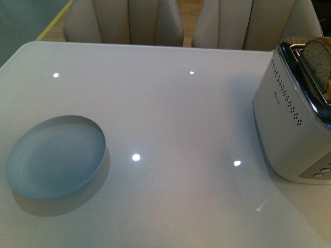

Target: Left arm holds plate, right arm toasts bread

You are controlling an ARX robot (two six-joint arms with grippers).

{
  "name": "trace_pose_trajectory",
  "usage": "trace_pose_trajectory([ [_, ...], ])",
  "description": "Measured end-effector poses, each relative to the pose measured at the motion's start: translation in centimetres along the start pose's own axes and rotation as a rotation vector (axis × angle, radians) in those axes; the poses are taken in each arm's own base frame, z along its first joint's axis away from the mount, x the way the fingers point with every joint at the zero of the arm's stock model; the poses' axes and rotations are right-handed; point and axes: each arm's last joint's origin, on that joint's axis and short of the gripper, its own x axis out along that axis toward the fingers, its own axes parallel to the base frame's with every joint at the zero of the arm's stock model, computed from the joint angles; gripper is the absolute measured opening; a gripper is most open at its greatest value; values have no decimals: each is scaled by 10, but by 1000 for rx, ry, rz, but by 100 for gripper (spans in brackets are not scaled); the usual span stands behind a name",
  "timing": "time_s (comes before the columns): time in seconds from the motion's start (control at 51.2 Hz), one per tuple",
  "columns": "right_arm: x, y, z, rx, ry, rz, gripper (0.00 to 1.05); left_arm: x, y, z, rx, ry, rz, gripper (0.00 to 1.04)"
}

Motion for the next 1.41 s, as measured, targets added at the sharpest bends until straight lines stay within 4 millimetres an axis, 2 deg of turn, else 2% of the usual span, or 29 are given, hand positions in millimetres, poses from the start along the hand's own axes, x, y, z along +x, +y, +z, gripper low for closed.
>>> trace_pose_trajectory([
  [0.137, 0, 0, 0, 0, 0, 0, 96, -6, 5, -5, 23, -3, -13, 4],
  [0.156, 0, 0, 0, 0, 0, 0, 96, -7, 7, -5, 23, -2, -26, 3],
  [0.273, 0, 0, 0, 0, 0, 0, 96, -11, 15, -9, 28, -4, 10, 3],
  [0.644, 0, 0, 0, 0, 0, -1, 96, -20, 16, -20, 32, -13, 2, 3],
  [1.132, 0, 0, 0, 0, 0, 0, 96, -29, 16, -20, 35, -21, 2, 3],
  [1.249, 0, 0, 0, 0, 0, 0, 96, -40, 16, -23, 35, -13, 2, 3],
  [1.406, 0, 0, 0, 0, 0, 0, 96, -40, 16, -23, 35, -15, 2, 3],
])
